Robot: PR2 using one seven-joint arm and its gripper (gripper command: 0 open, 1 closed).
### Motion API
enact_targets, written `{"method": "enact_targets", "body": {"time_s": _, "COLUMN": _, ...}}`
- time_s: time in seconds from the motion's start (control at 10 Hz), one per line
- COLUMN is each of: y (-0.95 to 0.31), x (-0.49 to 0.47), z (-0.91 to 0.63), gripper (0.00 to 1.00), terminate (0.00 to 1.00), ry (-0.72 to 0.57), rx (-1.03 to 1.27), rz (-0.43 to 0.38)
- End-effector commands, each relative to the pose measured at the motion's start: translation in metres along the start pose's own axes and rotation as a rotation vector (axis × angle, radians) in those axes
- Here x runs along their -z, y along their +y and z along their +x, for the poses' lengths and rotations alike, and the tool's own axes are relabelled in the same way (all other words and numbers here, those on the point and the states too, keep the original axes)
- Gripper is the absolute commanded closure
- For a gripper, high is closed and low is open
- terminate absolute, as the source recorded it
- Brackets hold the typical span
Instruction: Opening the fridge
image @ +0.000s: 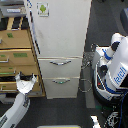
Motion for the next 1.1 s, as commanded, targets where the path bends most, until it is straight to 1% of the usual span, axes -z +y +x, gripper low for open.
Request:
{"method": "enact_targets", "body": {"time_s": 0.1, "y": 0.056, "x": -0.060, "z": 0.087, "gripper": 0.00, "terminate": 0.00, "ry": 0.017, "rx": -0.107, "rz": 0.077}}
{"method": "enact_targets", "body": {"time_s": 0.3, "y": 0.048, "x": -0.064, "z": 0.101, "gripper": 0.00, "terminate": 0.00, "ry": 0.016, "rx": -0.091, "rz": 0.081}}
{"method": "enact_targets", "body": {"time_s": 0.7, "y": 0.021, "x": -0.067, "z": 0.146, "gripper": 0.00, "terminate": 0.00, "ry": 0.052, "rx": -0.047, "rz": 0.059}}
{"method": "enact_targets", "body": {"time_s": 1.1, "y": 0.008, "x": -0.076, "z": 0.176, "gripper": 0.00, "terminate": 0.00, "ry": 0.054, "rx": -0.026, "rz": 0.036}}
